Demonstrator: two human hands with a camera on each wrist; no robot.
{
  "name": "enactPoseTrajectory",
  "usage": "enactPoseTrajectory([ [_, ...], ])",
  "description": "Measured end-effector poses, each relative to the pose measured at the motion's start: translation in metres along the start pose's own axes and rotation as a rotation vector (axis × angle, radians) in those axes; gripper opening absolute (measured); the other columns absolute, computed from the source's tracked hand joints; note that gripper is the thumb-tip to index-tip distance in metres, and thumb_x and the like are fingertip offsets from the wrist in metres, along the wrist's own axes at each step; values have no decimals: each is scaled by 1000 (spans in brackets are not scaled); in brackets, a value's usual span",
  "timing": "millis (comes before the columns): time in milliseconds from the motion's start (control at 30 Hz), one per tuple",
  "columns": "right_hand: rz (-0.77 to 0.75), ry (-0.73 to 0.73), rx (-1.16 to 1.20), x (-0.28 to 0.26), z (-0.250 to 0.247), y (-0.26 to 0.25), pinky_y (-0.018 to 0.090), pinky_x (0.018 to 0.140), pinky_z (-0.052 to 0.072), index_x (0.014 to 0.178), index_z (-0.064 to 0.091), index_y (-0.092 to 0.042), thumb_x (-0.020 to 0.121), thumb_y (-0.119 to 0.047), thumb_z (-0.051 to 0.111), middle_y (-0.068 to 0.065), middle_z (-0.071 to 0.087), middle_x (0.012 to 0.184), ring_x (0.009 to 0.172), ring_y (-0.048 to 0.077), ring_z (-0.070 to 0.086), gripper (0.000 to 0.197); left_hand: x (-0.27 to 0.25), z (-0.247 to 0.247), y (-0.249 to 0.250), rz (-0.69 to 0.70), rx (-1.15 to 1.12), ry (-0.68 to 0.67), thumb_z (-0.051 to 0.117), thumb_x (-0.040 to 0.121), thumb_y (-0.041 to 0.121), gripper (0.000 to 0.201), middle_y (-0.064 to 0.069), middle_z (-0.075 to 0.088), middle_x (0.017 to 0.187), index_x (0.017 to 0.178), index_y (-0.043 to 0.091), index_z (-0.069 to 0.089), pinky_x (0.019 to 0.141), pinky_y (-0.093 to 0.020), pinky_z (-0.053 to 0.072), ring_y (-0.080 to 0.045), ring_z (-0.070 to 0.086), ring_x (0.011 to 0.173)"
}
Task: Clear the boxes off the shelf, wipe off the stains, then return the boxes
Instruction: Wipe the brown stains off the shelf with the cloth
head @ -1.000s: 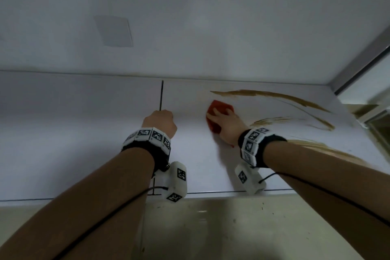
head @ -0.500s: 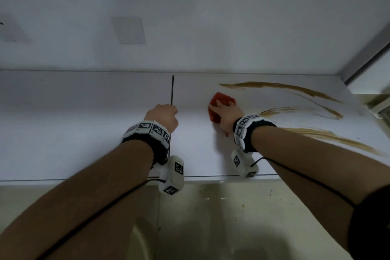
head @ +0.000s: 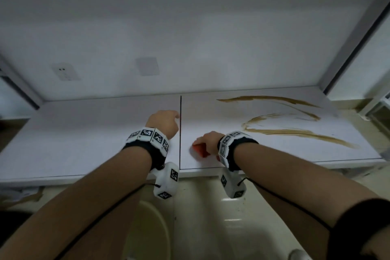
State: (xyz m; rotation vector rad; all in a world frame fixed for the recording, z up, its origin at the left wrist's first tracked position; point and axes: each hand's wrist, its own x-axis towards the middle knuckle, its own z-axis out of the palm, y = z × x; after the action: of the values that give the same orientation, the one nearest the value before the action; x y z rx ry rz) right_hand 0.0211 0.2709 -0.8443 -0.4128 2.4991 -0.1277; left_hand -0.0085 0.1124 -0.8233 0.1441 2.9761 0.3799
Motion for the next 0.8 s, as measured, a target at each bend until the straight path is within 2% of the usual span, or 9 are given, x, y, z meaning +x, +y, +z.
enactPoseTrajectory([
  [67,-19,44,113,-24,-18,-17,30,96,40,143,39,-21,92,4,41,9,43,145,129,28,44,57,-16,-18,2,-12,12,12,41,89,6,48,-10,54,134,131,24,54,102,-36,45,-28,54,119],
  [200,-115,119,137,-77,-52,-53,12,64,44,135,50,-10,87,11,37,11,54,134,111,28,56,54,-47,-63,7,7,32,66,43,90,9,45,-9,54,135,132,24,53,99,-36,46,-27,57,115],
  [300,-179,189,105,-117,-76,-77,2,42,38,122,58,-3,84,13,35,17,62,118,69,18,53,47,-73,-100,8,-2,43,147,43,89,8,46,-10,56,132,130,25,55,96,-37,48,-29,57,113],
  [367,-192,213,92,-142,-88,-94,3,37,37,126,55,-1,85,12,33,17,62,108,53,8,43,49,-93,-121,6,-11,44,188,44,88,9,46,-9,56,132,129,26,56,97,-36,47,-28,56,115],
  [433,-198,244,51,-169,-96,-112,2,39,37,131,52,-5,87,10,34,13,60,108,52,3,38,50,-118,-139,2,-26,33,212,44,88,10,46,-8,55,133,129,26,55,99,-36,46,-27,55,118],
  [533,-200,299,3,-203,-101,-138,-1,42,37,140,44,-14,91,6,37,12,55,130,59,3,42,53,-158,-159,-6,-39,20,248,42,88,9,47,-9,54,134,129,27,55,98,-35,46,-27,54,118],
  [600,-204,333,14,-219,-101,-156,4,43,40,141,42,-16,92,3,36,10,55,132,88,17,61,53,-186,-169,-15,-40,10,273,41,87,8,48,-10,54,135,129,27,55,98,-34,45,-26,53,119],
  [700,-211,393,57,-233,-94,-185,24,85,48,145,37,-20,93,0,35,8,53,135,117,26,55,56,-231,-180,-34,-30,-24,278,42,87,6,48,-9,54,135,129,24,56,99,-31,42,-25,52,121],
  [800,-231,401,174,-241,-82,-208,33,98,46,145,37,-21,90,1,34,6,52,139,121,27,53,59,-269,-185,-52,-29,-65,270,42,87,2,49,-9,56,133,129,22,56,100,-29,42,-23,53,122],
])
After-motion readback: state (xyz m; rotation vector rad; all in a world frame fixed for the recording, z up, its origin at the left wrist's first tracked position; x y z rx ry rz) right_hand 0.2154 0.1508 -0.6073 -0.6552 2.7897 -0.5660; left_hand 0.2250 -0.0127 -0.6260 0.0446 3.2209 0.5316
